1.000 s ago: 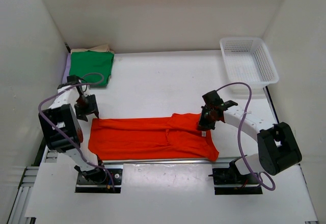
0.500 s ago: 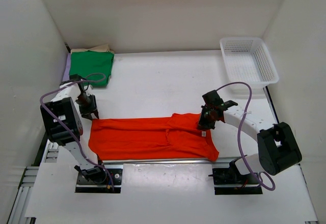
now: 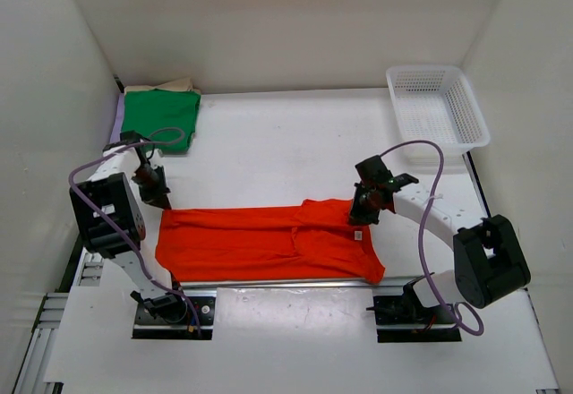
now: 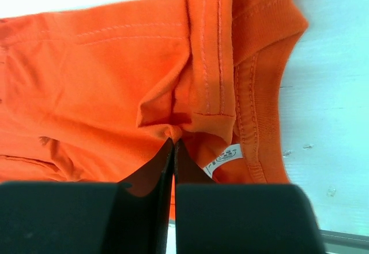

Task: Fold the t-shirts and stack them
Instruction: Fold the other side of the tshirt into a rectangle

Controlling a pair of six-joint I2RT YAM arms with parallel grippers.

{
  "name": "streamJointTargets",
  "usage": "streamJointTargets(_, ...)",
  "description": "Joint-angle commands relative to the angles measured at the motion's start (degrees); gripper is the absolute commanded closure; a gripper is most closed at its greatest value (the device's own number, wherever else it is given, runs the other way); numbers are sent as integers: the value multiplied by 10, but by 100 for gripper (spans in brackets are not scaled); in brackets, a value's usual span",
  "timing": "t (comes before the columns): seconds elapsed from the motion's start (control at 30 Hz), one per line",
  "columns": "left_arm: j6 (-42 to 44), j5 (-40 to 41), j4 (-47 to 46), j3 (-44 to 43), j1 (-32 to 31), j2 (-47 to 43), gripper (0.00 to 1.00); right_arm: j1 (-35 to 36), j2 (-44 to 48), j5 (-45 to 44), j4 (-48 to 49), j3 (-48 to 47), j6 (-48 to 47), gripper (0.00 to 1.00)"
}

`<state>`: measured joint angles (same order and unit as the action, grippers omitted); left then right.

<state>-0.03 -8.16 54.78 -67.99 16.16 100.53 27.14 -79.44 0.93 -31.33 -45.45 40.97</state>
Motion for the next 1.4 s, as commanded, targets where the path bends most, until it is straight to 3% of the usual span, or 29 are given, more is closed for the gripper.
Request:
streamJointTargets(0.0,0,-8,-27,-10,-2,-68,90,-5,15,-37,-12,-73,-27,100)
streamJointTargets(0.3,0,6,-79,-46,-40,-89,90,-46,-133,-43,-47,-288,-84,100)
streamJointTargets(0.43,0,18,-93,-58,-40,-89,90,-53,-144,-43,-54,-312,-85,100)
streamJointTargets(0.6,0,18,-99,3,-40,-132,90,-53,-92,-26,-54,-242,-71,100)
streamJointTargets(0.77,0,18,-107,76,-35,-218,90,-53,14,-21,-44,-121,-47,100)
streamJointTargets(0.93,0,18,-107,166,-35,-271,90,-46,63,21,-5,8,-6,100)
streamJointTargets(1.17,0,18,-107,239,-30,-296,90,-27,63,26,22,60,16,100)
streamJointTargets(1.37,0,29,-117,216,-11,-283,90,-27,63,17,15,55,16,100)
